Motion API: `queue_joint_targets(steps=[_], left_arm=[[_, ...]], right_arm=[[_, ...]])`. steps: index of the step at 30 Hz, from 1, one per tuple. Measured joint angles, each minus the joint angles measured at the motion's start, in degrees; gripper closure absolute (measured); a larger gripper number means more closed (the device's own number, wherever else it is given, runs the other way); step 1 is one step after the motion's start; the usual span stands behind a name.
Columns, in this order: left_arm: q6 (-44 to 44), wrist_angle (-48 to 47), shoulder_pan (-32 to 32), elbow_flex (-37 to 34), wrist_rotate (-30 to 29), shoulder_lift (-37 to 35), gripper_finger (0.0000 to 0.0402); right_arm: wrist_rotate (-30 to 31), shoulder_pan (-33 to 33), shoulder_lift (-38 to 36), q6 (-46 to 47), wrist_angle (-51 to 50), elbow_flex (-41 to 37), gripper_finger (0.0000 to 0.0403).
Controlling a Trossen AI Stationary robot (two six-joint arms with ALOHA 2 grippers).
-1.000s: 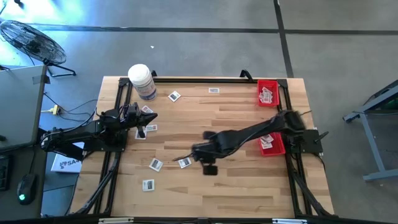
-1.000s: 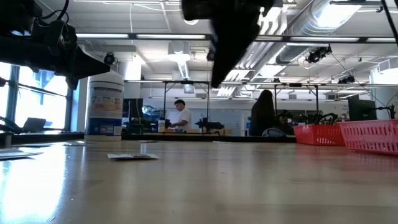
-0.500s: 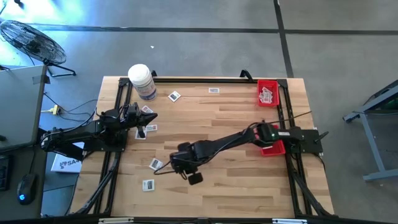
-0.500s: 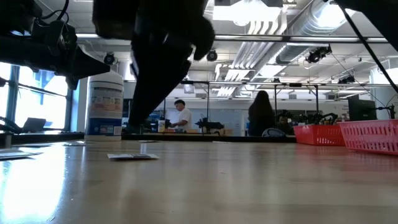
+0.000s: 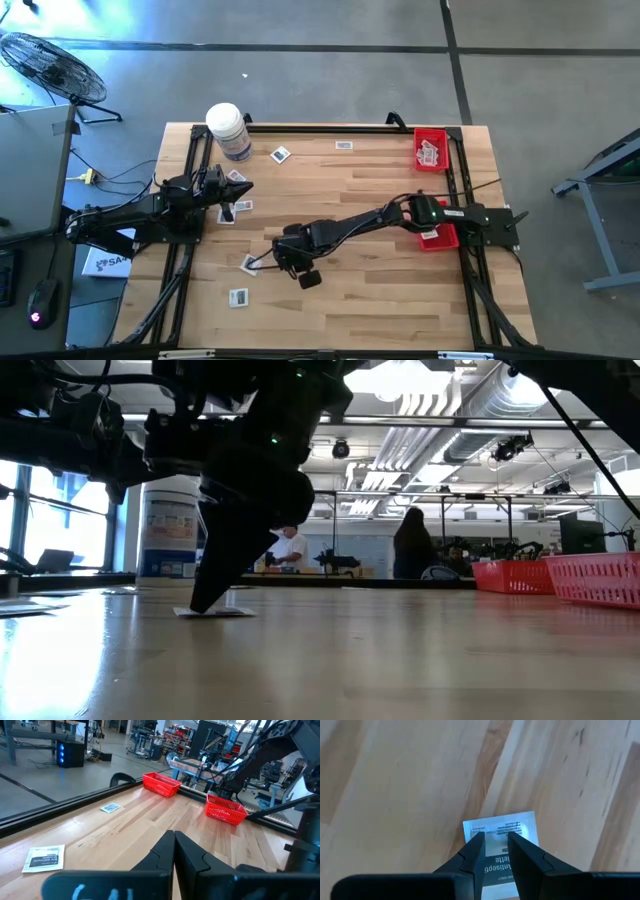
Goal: Pick & Place First Aid Supplies
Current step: Put the towelette pack into the bottom basket
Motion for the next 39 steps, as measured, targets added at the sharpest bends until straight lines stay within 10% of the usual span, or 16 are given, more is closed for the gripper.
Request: queue_joint_targets(steps=[15,29,39], left_arm=[[0.00,0.00,-0.02,0.00,-0.01,0.02,0.0401],[0.00,0.00,-0.02,0.01,0.00,0.02,0.0401],[0.00,0.00,-0.01,0.00,0.00,0.02,0.0401]], right_arm=[[3.92,2.93,-0.05,0.04,-20.10,2.63,0.0326],[5.59,6.14,-0.56,-1.38,-20.62,2.46,0.0232],[5.95,5.69,-1.78,-0.31,-19.08,2.43,0.0237]])
